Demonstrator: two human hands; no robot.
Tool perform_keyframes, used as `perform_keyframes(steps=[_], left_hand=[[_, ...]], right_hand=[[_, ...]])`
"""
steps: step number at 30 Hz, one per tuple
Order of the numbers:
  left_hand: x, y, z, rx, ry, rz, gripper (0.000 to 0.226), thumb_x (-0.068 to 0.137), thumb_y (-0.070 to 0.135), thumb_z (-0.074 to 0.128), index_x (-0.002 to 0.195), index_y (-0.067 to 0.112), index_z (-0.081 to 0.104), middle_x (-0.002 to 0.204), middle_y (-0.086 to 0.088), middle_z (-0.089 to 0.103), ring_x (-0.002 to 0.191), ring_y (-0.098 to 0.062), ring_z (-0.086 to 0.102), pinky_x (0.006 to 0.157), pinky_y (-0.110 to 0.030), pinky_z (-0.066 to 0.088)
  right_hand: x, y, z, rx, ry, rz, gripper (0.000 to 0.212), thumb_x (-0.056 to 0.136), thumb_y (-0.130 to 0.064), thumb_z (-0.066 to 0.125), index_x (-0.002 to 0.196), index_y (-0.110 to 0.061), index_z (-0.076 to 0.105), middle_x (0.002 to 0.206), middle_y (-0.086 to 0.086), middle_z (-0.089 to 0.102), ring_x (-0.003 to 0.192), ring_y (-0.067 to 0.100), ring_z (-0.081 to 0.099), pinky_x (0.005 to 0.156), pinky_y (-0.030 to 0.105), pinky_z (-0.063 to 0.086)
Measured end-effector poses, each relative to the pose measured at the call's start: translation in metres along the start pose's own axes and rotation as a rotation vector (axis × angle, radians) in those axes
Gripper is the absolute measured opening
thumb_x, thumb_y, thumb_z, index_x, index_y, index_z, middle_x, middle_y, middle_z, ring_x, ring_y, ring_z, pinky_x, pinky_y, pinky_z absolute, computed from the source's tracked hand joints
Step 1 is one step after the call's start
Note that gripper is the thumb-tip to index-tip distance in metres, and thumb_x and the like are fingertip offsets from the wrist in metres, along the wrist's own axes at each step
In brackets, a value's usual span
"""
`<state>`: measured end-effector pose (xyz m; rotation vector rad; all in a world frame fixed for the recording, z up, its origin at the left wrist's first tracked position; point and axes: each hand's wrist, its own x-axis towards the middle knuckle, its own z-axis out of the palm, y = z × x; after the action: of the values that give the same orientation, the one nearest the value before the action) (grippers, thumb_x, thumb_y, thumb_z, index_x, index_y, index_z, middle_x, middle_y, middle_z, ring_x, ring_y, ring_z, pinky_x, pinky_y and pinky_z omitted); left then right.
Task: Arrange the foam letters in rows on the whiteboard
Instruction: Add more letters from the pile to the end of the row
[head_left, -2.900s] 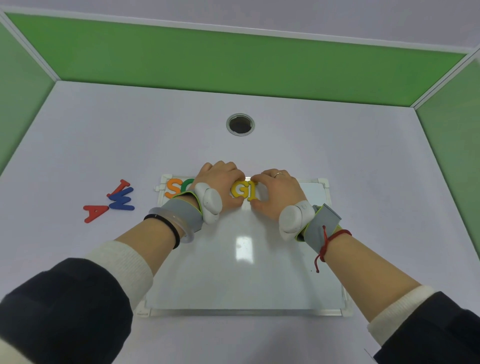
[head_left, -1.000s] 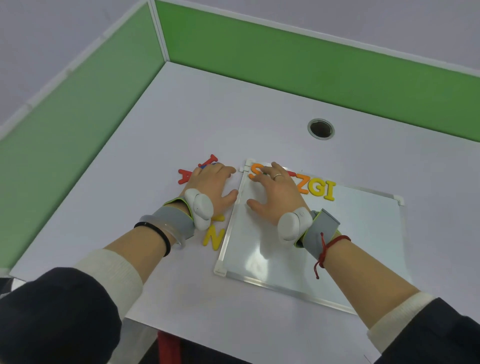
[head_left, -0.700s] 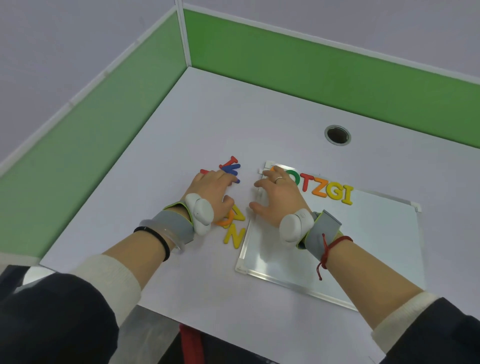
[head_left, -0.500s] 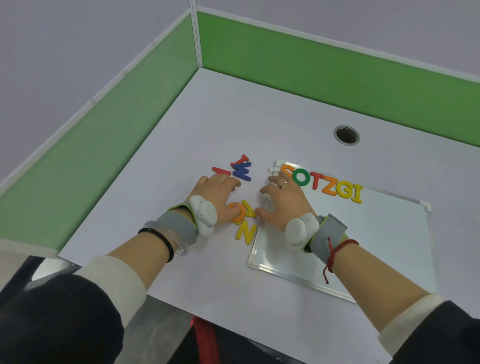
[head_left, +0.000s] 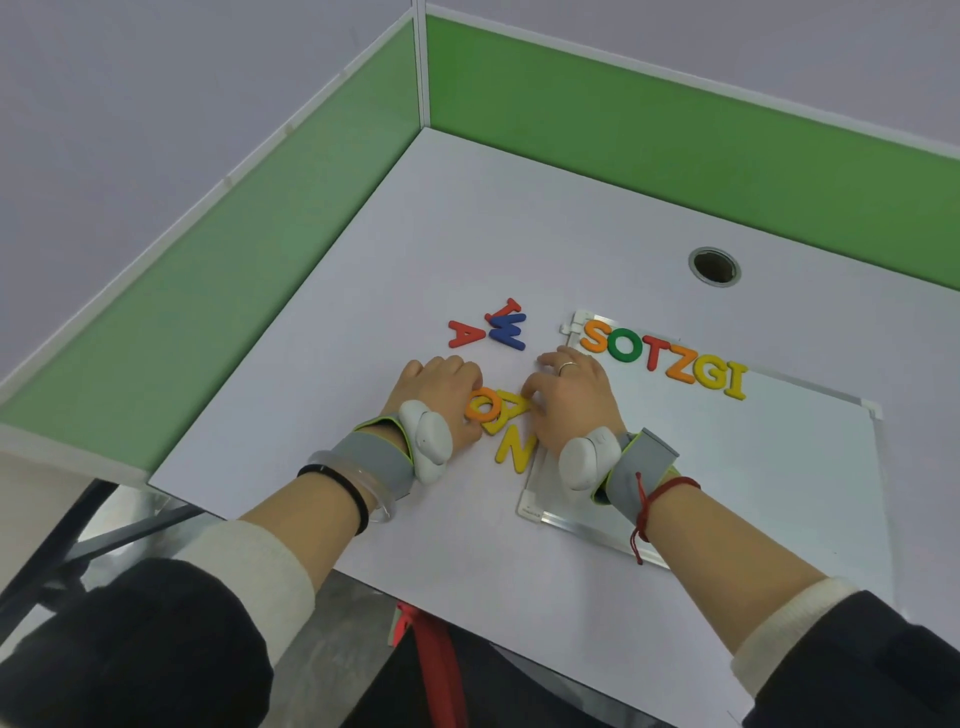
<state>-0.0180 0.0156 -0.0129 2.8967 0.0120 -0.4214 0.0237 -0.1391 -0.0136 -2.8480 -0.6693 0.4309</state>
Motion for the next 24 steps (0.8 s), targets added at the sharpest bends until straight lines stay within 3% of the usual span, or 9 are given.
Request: perform_keyframes(steps=[4, 8, 12, 17, 20, 24], left_hand=[[-0.001, -0.002, 0.002, -0.048, 0.019, -0.02, 0.054, 0.083, 0.035, 0.054, 0.132, 0.019, 0.038, 0.132, -0.003, 0.048, 0.123, -0.023, 0.044, 0.103, -0.036, 0.03], [0.003, 0.001, 0.004, -0.007, 0.016, -0.026, 0.051, 0.084, 0.047, 0.05, 0.127, 0.019, 0.046, 0.127, -0.004, 0.051, 0.119, -0.024, 0.046, 0.099, -0.037, 0.032], [0.008, 0.0, 0.003, 0.011, 0.011, -0.023, 0.04, 0.087, 0.038, 0.046, 0.122, 0.019, 0.049, 0.124, -0.004, 0.054, 0.116, -0.024, 0.048, 0.098, -0.036, 0.033], [0.007, -0.01, 0.002, 0.02, 0.014, -0.027, 0.047, 0.084, 0.027, 0.049, 0.129, 0.018, 0.043, 0.131, -0.005, 0.047, 0.121, -0.025, 0.043, 0.101, -0.036, 0.031], [0.008, -0.013, 0.005, 0.002, 0.024, -0.032, 0.052, 0.084, 0.027, 0.05, 0.133, 0.017, 0.038, 0.133, -0.006, 0.045, 0.122, -0.026, 0.043, 0.101, -0.036, 0.031], [0.012, -0.016, 0.005, -0.036, 0.045, -0.031, 0.06, 0.084, 0.028, 0.05, 0.14, 0.019, 0.03, 0.135, -0.004, 0.046, 0.124, -0.025, 0.043, 0.103, -0.036, 0.03]], right_hand=[[0.001, 0.0, -0.004, 0.017, 0.095, 0.052, 0.03, 0.089, -0.024, 0.052, 0.117, -0.015, 0.059, 0.141, 0.006, 0.044, 0.136, 0.026, 0.028, 0.118, 0.039, 0.016], [0.001, -0.005, -0.001, -0.035, -0.001, 0.028, 0.041, 0.084, -0.045, 0.056, 0.112, -0.017, 0.061, 0.14, 0.006, 0.044, 0.136, 0.025, 0.027, 0.119, 0.044, 0.011], [0.007, -0.006, 0.0, 0.036, -0.055, 0.003, 0.035, 0.086, -0.035, 0.056, 0.12, -0.023, 0.058, 0.142, 0.006, 0.041, 0.137, 0.025, 0.026, 0.118, 0.045, 0.014], [0.01, -0.007, 0.001, 0.032, -0.046, 0.001, 0.042, 0.089, -0.015, 0.047, 0.131, -0.022, 0.046, 0.147, 0.008, 0.035, 0.14, 0.028, 0.021, 0.119, 0.046, 0.012], [0.01, -0.007, 0.003, 0.003, -0.011, 0.027, 0.041, 0.088, -0.023, 0.049, 0.128, -0.021, 0.048, 0.146, 0.007, 0.037, 0.139, 0.027, 0.022, 0.119, 0.047, 0.009], [0.014, -0.007, 0.003, -0.031, -0.068, -0.069, 0.04, 0.086, -0.029, 0.055, 0.126, -0.028, 0.051, 0.148, 0.005, 0.035, 0.142, 0.026, 0.016, 0.118, 0.05, 0.005]])
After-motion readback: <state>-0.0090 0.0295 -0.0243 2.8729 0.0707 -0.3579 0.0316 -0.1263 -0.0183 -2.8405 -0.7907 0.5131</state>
